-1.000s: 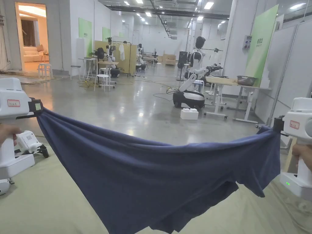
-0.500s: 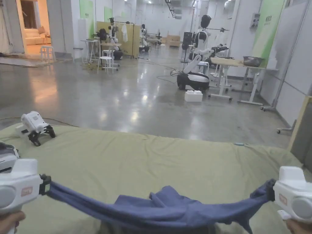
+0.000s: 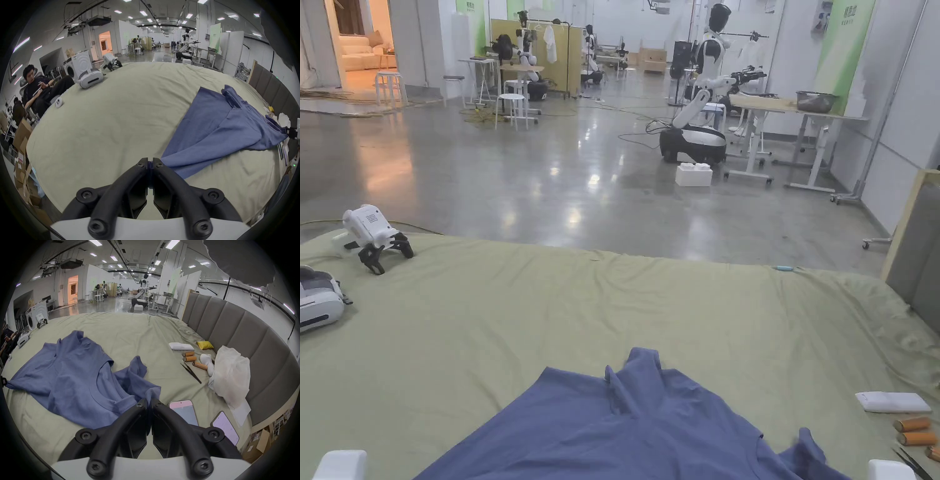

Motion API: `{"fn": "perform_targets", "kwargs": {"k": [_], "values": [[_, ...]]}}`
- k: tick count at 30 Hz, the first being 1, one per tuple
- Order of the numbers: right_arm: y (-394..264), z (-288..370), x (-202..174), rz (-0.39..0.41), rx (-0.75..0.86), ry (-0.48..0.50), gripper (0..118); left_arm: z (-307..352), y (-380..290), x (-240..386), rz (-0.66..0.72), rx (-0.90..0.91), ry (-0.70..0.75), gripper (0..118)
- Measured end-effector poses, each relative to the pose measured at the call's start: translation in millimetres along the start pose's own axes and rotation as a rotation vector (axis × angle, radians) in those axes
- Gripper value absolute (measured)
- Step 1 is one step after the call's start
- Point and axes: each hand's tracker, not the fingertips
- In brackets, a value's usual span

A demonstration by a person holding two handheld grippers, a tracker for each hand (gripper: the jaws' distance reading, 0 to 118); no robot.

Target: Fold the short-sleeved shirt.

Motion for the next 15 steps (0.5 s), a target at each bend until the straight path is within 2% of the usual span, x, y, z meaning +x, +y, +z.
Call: {"fn": "perform_targets", "kwargs": {"k": [1, 2, 3, 4, 5, 11, 13, 14, 15], "values": [[-1, 4, -2, 0.001, 0.009, 0.001, 7, 5, 3, 1, 0.000, 0.004, 0.004, 16], [2, 11, -4, 0.010, 0.037, -0.004, 17, 12, 6, 2, -0.006, 0.016, 0.005, 30], [5, 19, -7, 0.020, 0.089, -0.019, 45, 20, 10, 4, -0.012, 0.047, 0.042, 56], [9, 28, -10, 0.026, 0.127, -0.028, 67, 27, 14, 5, -0.010, 0.086, 0.063, 72], [15, 38, -14, 0.028, 0.168, -0.024, 78, 34, 19, 8, -0.013, 0.127, 0.073, 80], [48, 95, -58, 0.026, 0.447, 0.082, 80, 70, 51, 38, -0.042, 0.351, 0.022, 78], [53, 108, -78, 0.003, 0.524, 0.114, 78, 81, 55, 56, -0.064, 0.437, 0.008, 62], [55, 116, -87, -0.016, 0.568, 0.122, 72, 87, 56, 66, -0.073, 0.491, 0.009, 49], [56, 123, -95, -0.028, 0.597, 0.127, 56, 93, 58, 74, -0.082, 0.532, 0.012, 30]]}}
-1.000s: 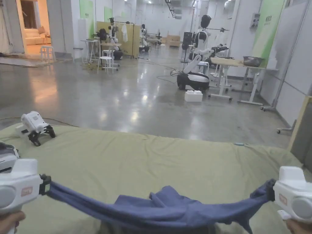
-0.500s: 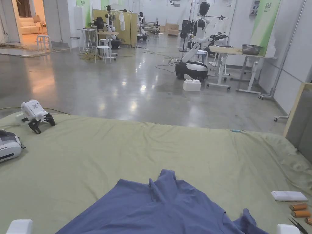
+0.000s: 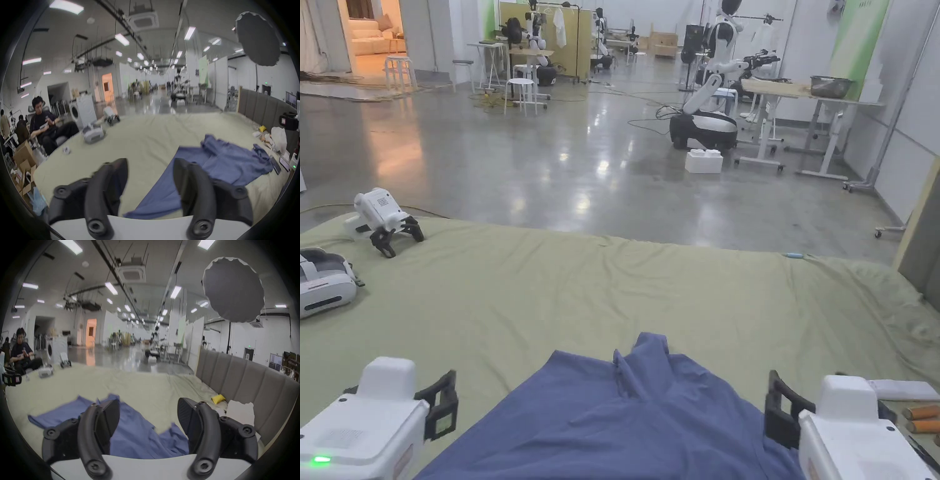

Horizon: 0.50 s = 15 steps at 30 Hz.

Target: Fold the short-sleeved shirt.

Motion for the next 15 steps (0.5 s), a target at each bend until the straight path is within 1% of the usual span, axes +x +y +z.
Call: {"fn": "perform_targets", "kwargs": {"k": [1, 2, 3, 5, 8, 11, 13, 15], "values": [[3, 4, -11, -0.013, 0.026, 0.001, 38, 4, 5, 8, -0.004, 0.042, 0.007, 17], [6, 9, -20, -0.027, 0.055, -0.009, 17, 0, -2, 11, 0.001, 0.082, 0.013, 8], [8, 13, -26, -0.049, 0.080, -0.010, 17, 2, -1, 16, -0.001, 0.114, 0.009, 8], [8, 16, -35, -0.075, 0.106, 0.000, 4, 6, 2, 26, -0.001, 0.162, 0.013, 1], [8, 20, -44, -0.079, 0.124, 0.008, 0, 5, -6, 36, -0.009, 0.179, -0.011, 0], [7, 21, -49, -0.058, 0.141, 0.011, 0, 6, -11, 40, -0.021, 0.168, -0.038, 0], [7, 19, -51, -0.045, 0.150, 0.012, 0, 2, -19, 29, -0.007, 0.130, -0.046, 0], [4, 13, -53, -0.030, 0.132, 0.026, 0, 3, -27, 14, 0.026, 0.048, -0.040, 0]]}}
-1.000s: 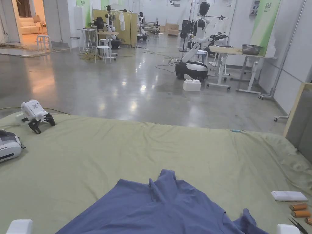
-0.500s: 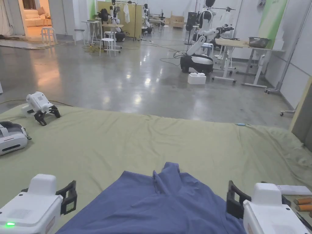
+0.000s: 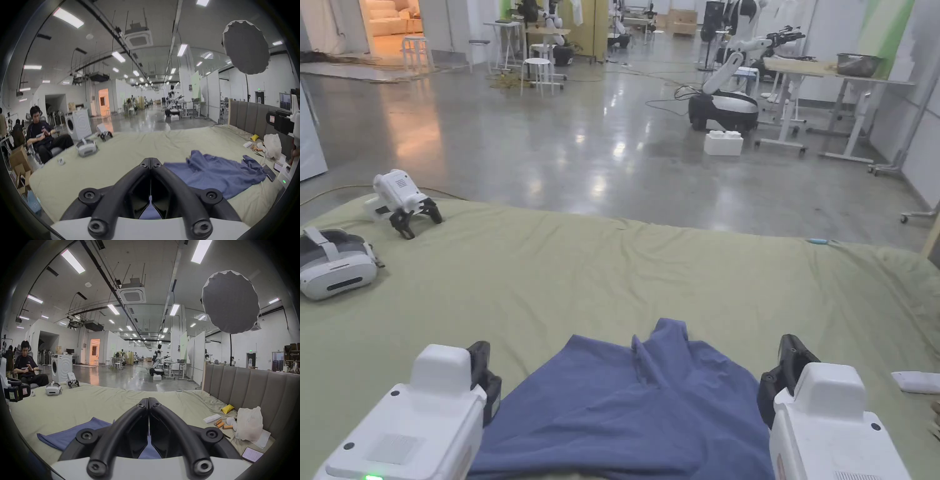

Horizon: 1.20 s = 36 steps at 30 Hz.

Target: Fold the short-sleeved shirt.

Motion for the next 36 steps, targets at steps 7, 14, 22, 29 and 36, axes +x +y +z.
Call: {"fn": "perform_targets", "kwargs": {"k": [7, 14, 22, 29, 36], "values": [[-21, -24, -6, 0.024, -0.116, 0.044, 0, -37, -68, -102, 0.231, -0.429, 0.077, 0], [-51, -48, -18, 0.036, -0.219, 0.095, 0, -68, -112, -122, 0.302, -0.650, 0.073, 73], [-76, -67, -17, 0.045, -0.306, 0.102, 0, -106, -130, -106, 0.295, -0.726, 0.128, 83], [-93, -106, -5, 0.066, -0.408, 0.092, 0, -101, -112, -66, 0.096, -0.702, 0.115, 30], [-106, -233, 21, 0.081, -0.634, 0.158, 74, -100, -106, -62, 0.080, -0.689, 0.114, 2]]}}
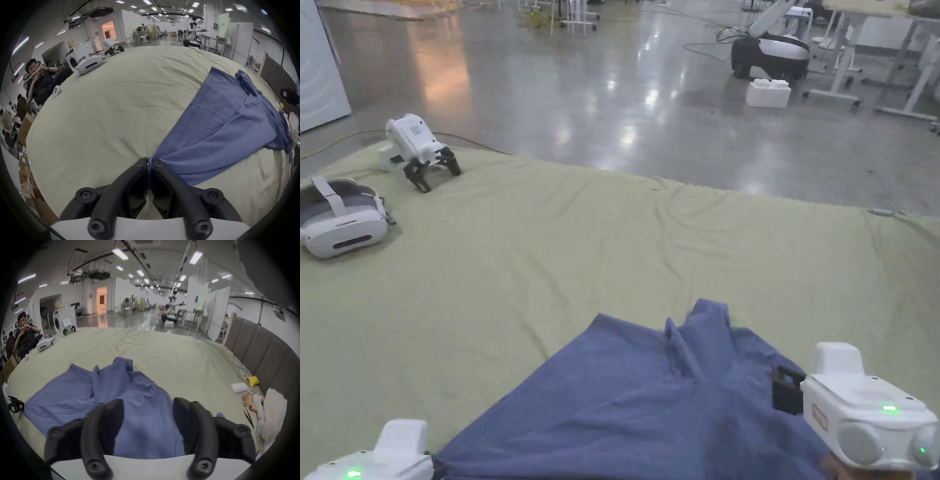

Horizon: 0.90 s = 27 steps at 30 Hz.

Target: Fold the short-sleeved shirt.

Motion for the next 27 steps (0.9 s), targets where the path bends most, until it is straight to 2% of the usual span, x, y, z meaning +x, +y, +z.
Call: {"fn": "perform_targets", "kwargs": {"k": [4, 9, 10, 11, 12, 14, 16, 17, 18, 21, 25, 27], "values": [[37, -69, 14, 0.087, -0.126, 0.010, 76, -3, 1, -16, 0.073, 0.028, -0.031, 1], [51, -140, 22, 0.057, -0.268, 0.060, 77, 6, 8, -16, 0.115, 0.060, -0.047, 1], [49, -149, 21, 0.060, -0.285, 0.072, 75, 7, 10, -16, 0.114, 0.059, -0.043, 1], [47, -158, 20, 0.064, -0.326, 0.091, 68, 3, 11, -18, 0.113, 0.061, -0.043, 1], [45, -167, 19, 0.062, -0.369, 0.103, 68, 2, 12, -19, 0.116, 0.068, -0.042, 1], [40, -175, 15, 0.040, -0.427, 0.153, 57, 2, 16, -21, 0.118, 0.072, -0.045, 1], [43, -167, 7, 0.057, -0.367, 0.120, 45, 1, 18, -20, 0.114, 0.080, -0.043, 1], [44, -164, 5, 0.072, -0.352, 0.143, 33, 1, 20, -21, 0.110, 0.084, -0.043, 1], [43, -160, 3, 0.103, -0.313, 0.131, 0, 2, 21, -22, 0.107, 0.089, -0.044, 1], [44, -143, 3, 0.097, -0.295, 0.121, 1, 8, 25, -20, 0.102, 0.117, -0.043, 1], [59, -93, 12, 0.046, -0.141, 0.069, 1, 18, 32, -21, 0.104, 0.159, -0.055, 1], [71, -58, 17, 0.053, -0.056, 0.051, 1, 28, 39, -19, 0.094, 0.189, -0.065, 1]]}}
